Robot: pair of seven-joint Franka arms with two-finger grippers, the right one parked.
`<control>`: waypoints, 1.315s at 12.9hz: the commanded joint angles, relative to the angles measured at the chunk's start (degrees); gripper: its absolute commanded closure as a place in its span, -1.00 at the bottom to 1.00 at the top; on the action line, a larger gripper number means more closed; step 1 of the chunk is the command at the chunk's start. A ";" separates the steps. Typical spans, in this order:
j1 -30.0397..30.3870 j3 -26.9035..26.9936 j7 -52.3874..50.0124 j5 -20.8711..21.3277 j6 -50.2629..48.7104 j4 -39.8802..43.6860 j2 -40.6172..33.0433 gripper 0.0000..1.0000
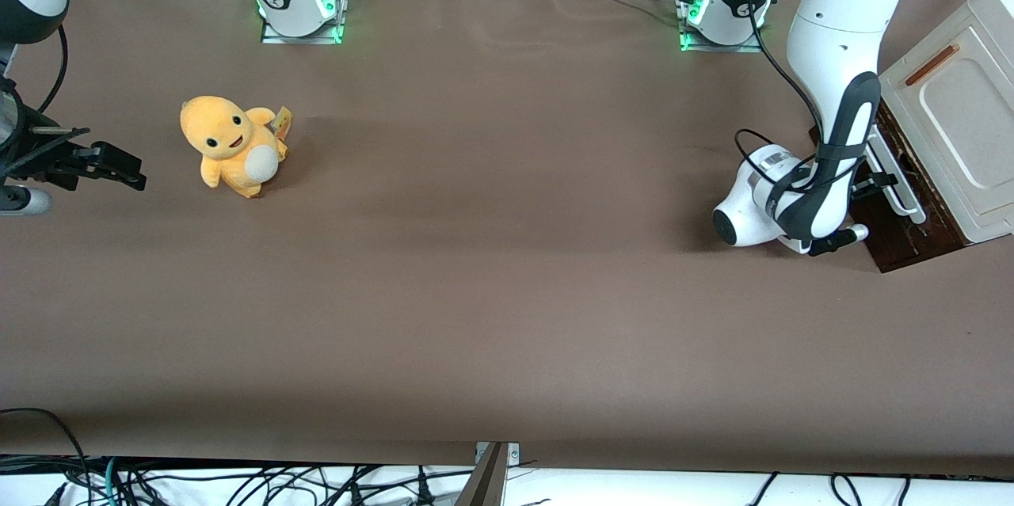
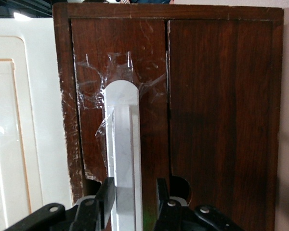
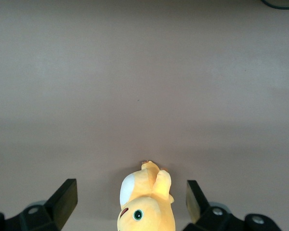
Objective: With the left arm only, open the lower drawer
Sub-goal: 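Close the left gripper on the white bar handle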
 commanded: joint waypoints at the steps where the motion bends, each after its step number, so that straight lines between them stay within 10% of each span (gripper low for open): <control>1: 0.54 -0.35 0.12 1.39 0.67 -1.66 -1.65 0.21; 17: -0.34 -0.44 3.46 1.21 -1.27 -1.66 -2.79 0.66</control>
